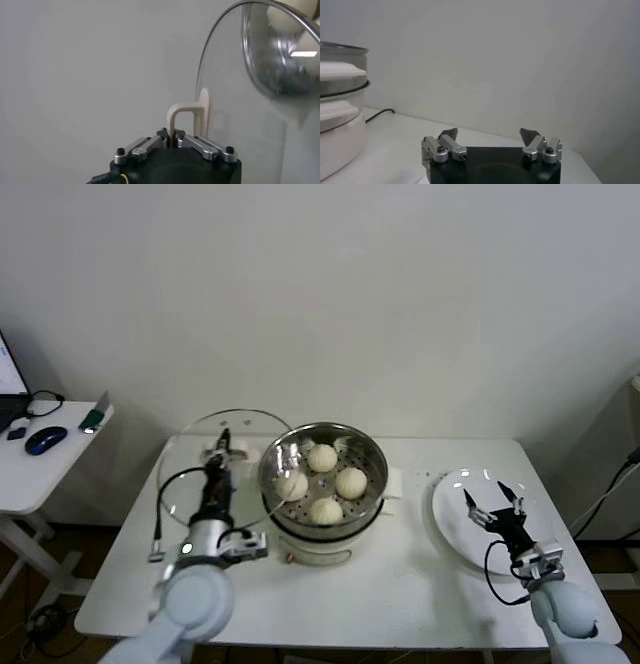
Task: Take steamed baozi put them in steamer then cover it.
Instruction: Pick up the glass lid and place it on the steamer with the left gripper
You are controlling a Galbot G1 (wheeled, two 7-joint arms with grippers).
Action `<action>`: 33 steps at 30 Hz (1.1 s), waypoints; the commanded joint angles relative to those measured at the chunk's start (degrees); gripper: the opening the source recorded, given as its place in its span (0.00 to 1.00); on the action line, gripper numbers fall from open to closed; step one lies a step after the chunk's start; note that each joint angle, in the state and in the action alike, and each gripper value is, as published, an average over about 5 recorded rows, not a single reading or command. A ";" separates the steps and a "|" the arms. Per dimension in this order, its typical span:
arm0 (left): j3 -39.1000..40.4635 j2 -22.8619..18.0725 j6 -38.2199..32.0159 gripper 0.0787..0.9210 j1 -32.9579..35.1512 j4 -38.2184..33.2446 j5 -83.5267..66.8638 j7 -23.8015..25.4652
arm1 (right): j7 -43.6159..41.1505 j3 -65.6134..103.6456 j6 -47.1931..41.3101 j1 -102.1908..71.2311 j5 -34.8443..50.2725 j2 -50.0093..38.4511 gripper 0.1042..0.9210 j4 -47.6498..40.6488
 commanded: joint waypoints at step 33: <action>13.80 -23.41 2.92 0.08 -14.36 23.21 9.22 5.81 | -1.05 0.84 1.22 0.49 -2.59 1.89 0.88 -2.83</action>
